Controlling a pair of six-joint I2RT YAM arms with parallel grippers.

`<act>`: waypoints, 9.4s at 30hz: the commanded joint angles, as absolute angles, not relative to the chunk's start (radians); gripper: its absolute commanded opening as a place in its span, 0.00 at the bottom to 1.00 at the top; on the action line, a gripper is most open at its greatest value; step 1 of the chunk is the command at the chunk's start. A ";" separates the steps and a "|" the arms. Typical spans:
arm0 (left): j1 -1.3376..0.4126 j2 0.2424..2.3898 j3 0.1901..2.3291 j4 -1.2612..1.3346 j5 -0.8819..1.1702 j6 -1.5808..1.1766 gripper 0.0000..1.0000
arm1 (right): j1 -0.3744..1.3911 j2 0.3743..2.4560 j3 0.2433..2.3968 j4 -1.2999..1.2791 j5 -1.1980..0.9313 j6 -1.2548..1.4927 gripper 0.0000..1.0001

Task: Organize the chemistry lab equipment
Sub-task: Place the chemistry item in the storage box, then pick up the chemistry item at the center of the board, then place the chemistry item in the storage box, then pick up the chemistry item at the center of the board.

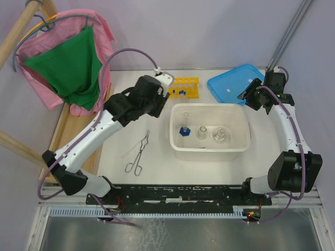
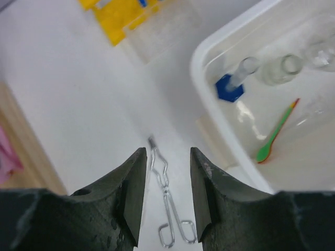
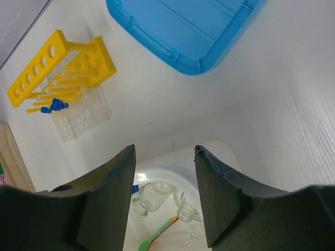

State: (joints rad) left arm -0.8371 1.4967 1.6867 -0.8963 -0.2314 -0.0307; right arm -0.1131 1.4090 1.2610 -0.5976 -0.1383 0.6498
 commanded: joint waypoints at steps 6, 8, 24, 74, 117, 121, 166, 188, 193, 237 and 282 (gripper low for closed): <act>-0.620 1.165 1.276 -0.900 -0.261 -0.120 0.46 | -0.103 1.428 1.292 -0.556 -0.159 0.644 0.57; -0.606 1.130 1.196 -0.891 -0.256 -0.132 0.45 | -0.098 1.435 1.294 -0.554 -0.164 0.645 0.57; -0.326 1.219 1.034 -0.837 0.022 -0.163 0.46 | -0.070 1.456 1.300 -0.541 -0.180 0.651 0.57; -0.302 1.553 0.928 -0.602 0.054 -0.158 0.43 | -0.063 1.477 1.273 -0.503 -0.154 0.656 0.57; -0.537 1.564 1.760 -0.689 0.011 -0.196 0.03 | -0.063 1.489 1.290 -0.508 -0.162 0.657 0.57; -0.747 1.707 2.056 -0.800 -0.038 -0.039 0.03 | -0.064 1.488 1.285 -0.506 -0.166 0.657 0.57; -1.120 2.165 1.833 -0.924 -0.029 0.271 0.03 | -0.064 1.457 1.232 -0.502 -0.176 0.652 0.57; -1.120 2.222 1.833 -0.933 -0.046 0.234 0.19 | -0.063 1.459 1.233 -0.500 -0.188 0.653 0.57; -1.120 2.207 1.845 -0.947 -0.063 0.221 0.31 | -0.064 1.455 1.230 -0.499 -0.193 0.653 0.57; -0.539 1.586 1.254 -0.657 -0.234 -0.397 0.56 | -0.063 1.429 1.226 -0.478 -0.205 0.648 0.57; -0.480 1.662 0.923 -0.245 -0.096 -0.268 0.47 | -0.063 1.442 1.219 -0.480 -0.209 0.638 0.58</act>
